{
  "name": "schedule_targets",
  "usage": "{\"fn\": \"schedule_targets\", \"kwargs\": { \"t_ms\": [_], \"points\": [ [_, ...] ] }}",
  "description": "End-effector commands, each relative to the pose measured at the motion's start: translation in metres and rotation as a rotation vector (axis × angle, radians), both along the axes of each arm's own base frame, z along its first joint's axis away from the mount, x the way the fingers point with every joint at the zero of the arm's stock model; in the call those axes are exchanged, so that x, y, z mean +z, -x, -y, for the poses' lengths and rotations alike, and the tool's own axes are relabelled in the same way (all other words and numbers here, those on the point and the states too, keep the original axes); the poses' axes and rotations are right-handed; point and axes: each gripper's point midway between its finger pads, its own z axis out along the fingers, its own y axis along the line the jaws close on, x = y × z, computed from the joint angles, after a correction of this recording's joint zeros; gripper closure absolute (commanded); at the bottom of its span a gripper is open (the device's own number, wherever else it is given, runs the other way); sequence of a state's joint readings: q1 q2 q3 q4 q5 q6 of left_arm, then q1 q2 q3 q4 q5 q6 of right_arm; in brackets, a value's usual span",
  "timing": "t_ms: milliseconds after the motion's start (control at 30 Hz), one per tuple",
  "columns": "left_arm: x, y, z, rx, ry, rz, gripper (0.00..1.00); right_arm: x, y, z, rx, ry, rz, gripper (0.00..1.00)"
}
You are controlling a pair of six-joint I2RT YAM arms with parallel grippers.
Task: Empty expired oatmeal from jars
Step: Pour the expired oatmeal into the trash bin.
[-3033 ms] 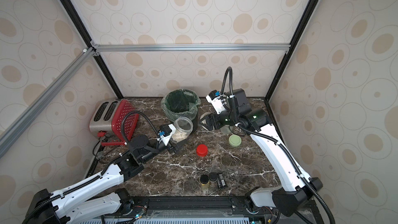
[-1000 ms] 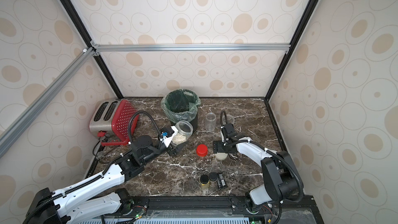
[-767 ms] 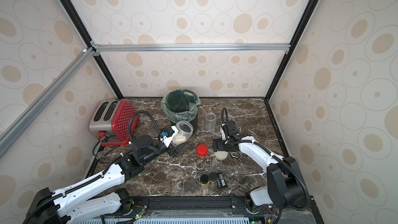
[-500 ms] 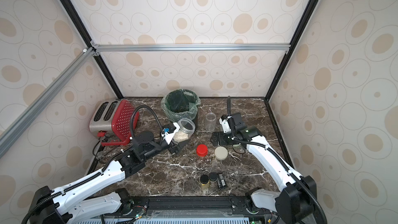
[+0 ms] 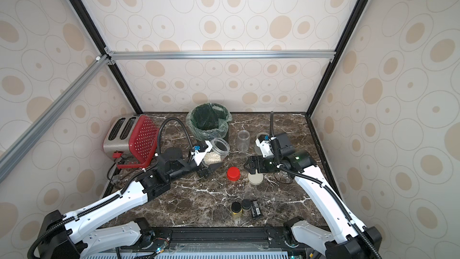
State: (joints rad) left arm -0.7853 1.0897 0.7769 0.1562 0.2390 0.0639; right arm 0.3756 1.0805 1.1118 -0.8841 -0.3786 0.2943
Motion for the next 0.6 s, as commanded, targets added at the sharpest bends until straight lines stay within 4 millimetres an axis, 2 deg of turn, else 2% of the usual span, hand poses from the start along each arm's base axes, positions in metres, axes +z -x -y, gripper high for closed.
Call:
{"fn": "schedule_targets", "kwargs": {
  "t_ms": [0,167,233,367,467,567],
  "points": [
    [0.051,-0.002,0.005,-0.026,0.080,0.111,1.00,0.021,0.005,-0.009,0.032,-0.076,0.033,0.12],
    [0.042,-0.004,0.004,-0.016,0.047,0.121,1.00,0.045,-0.001,-0.031,0.092,-0.211,0.071,0.15],
    [0.040,-0.005,0.004,-0.013,0.041,0.122,1.00,0.057,-0.002,-0.046,0.151,-0.258,0.085,0.17],
    [0.040,-0.005,0.007,-0.025,0.037,0.123,1.00,0.086,0.003,-0.079,0.315,-0.326,0.192,0.12],
    [0.041,-0.005,0.007,-0.028,0.026,0.129,1.00,0.102,0.000,-0.088,0.361,-0.353,0.237,0.09],
    [0.043,-0.003,0.006,-0.037,0.020,0.139,1.00,0.106,-0.005,-0.097,0.392,-0.348,0.234,0.07]
  ]
}}
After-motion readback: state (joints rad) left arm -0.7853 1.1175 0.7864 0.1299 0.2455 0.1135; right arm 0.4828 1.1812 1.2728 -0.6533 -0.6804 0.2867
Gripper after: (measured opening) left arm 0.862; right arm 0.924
